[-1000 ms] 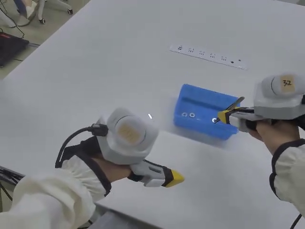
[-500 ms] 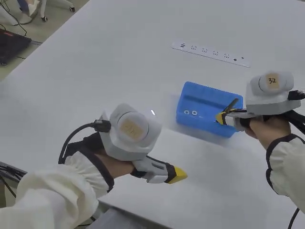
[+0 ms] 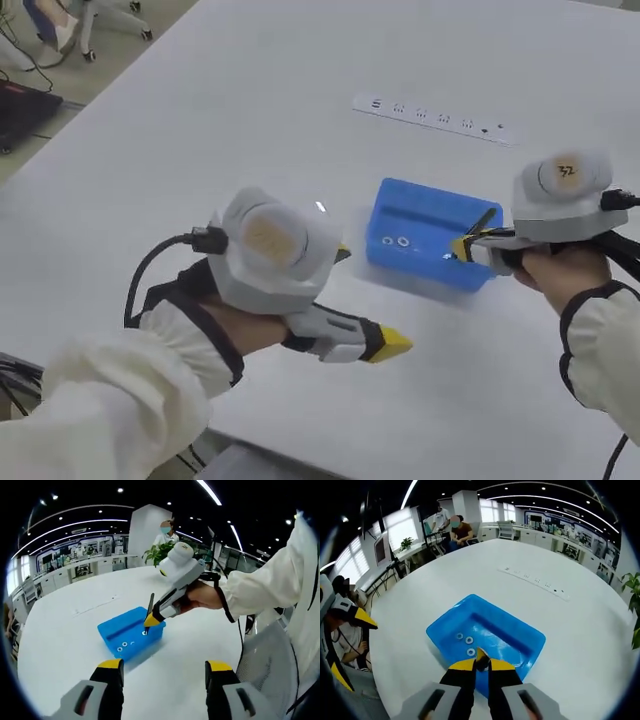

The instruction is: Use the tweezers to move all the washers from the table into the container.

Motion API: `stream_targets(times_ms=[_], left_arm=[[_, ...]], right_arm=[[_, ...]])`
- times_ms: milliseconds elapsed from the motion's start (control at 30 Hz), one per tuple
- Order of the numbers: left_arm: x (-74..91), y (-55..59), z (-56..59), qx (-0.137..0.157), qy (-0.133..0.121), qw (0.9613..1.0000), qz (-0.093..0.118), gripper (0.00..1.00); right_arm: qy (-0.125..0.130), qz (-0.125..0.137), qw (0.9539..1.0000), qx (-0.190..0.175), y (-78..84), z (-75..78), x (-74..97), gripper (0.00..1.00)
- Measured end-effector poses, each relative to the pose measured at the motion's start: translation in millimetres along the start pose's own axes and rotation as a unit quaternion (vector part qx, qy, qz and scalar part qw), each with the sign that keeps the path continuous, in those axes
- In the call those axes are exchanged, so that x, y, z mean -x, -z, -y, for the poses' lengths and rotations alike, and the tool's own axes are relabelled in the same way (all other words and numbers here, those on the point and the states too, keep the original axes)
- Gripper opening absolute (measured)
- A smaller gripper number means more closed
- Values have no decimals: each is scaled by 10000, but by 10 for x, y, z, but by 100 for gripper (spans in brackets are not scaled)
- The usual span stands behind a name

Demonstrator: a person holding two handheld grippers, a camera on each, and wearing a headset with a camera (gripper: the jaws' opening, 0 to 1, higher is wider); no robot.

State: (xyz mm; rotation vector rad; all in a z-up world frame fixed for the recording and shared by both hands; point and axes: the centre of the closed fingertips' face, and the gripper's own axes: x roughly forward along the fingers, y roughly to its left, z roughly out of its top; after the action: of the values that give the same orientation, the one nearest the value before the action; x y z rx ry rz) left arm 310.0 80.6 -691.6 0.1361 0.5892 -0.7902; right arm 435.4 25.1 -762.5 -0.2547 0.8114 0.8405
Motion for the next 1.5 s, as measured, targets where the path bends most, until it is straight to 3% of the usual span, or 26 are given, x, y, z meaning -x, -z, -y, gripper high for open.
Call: stream_targets(times_ms=[67, 167, 333, 467, 633, 833, 967, 1067, 1133, 1267, 1367, 1500], left_arm=[[-8, -116, -31, -44, -23, 9999, 107, 65], [-19, -202, -60, -160, -33, 9998, 135, 65], [4, -206, -76, -177, -54, 9997, 141, 66], [28, -148, -74, -174, -68, 9998, 70, 66], [30, -202, -106, -171, -71, 9997, 126, 64], [-45, -361, -96, -245, 65, 9994, 230, 48], [-123, -549, -10, -380, 153, 9982, 447, 31], [-178, -638, 60, -532, 185, 9970, 528, 26], [-245, -677, 180, -569, 394, 9963, 514, 24], [-349, -667, 346, -780, 569, 9943, 451, 21], [-428, -594, 491, -662, 926, 9929, 344, 16], [-478, -539, 543, -745, 1016, 9918, 231, 12]], right_arm=[[-10, 118, 9999, 16, -62, -38, 67, 5], [14, 44, 10000, 63, -51, -34, 34, 5], [-8, -188, 9998, 94, 55, -39, -56, 5], [-35, -237, 9997, 65, 72, -54, -59, 5], [-232, 124, 9994, 236, -93, -233, 128, 5], [-405, 340, 9953, 814, -130, -500, 374, 5], [-380, 338, 9921, 1144, -83, -600, 473, 5], [-399, 293, 9904, 1294, -12, -675, 527, 5], [-386, 273, 9894, 1374, 36, -703, 546, 5], [-440, 185, 9882, 1456, 160, -760, 555, 5], [-434, 106, 9866, 1569, 253, -788, 558, 5], [-431, 45, 9850, 1667, 335, -822, 586, 5]])
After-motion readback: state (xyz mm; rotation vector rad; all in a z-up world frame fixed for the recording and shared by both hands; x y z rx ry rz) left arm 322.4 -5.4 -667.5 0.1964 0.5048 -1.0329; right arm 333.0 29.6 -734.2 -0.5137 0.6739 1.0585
